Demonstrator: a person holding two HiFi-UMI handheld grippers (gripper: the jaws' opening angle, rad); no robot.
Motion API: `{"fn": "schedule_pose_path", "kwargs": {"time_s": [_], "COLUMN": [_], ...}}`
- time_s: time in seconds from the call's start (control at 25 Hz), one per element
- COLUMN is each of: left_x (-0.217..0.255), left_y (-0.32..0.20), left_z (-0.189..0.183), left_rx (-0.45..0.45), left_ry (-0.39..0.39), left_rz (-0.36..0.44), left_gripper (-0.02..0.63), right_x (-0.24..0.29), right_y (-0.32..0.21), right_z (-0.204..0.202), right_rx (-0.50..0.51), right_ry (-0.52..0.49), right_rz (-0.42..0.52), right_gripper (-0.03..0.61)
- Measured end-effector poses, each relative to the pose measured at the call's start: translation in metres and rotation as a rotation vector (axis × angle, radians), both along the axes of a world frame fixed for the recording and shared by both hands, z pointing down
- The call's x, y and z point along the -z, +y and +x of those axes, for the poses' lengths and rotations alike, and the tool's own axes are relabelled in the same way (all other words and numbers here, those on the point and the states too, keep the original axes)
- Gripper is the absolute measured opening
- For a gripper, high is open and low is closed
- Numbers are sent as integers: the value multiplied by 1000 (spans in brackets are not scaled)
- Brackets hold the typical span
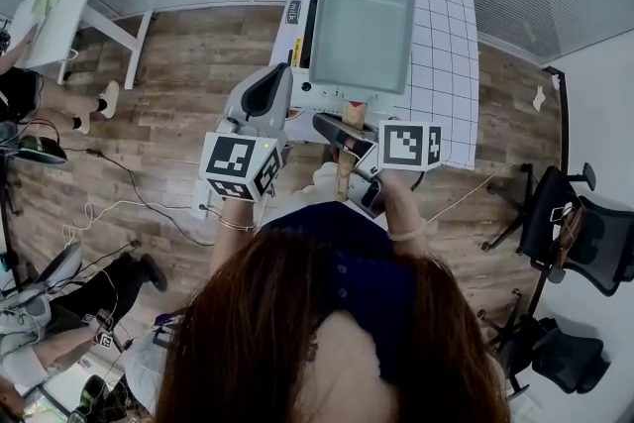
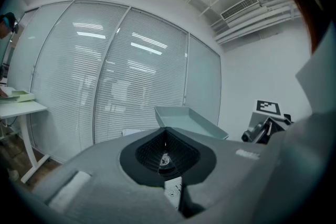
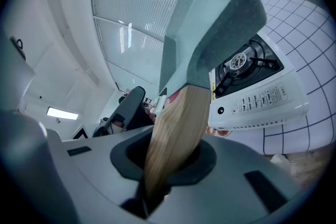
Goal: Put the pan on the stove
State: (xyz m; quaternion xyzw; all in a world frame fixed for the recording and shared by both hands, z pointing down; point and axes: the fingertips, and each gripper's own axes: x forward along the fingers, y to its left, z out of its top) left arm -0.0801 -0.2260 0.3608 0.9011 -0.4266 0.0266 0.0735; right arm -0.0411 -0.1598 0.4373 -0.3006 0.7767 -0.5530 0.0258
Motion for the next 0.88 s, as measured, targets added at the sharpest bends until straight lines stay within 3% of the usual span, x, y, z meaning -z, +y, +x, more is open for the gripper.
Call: {"fn": "schedule_pose_path", "kwargs": {"time_s": [0.88], "left_x": [-14], "left_y": [-50], "left_z": [22], "left_rx": [31], "left_ry": [-40], "left_rz": [-39], "left_gripper": [10], "right_x": [-31], "right_y": [-47], "right_z": [22], "right_rx": [46], "right_ry": [-25], "right_rz": [-89], "right_gripper": [71]}}
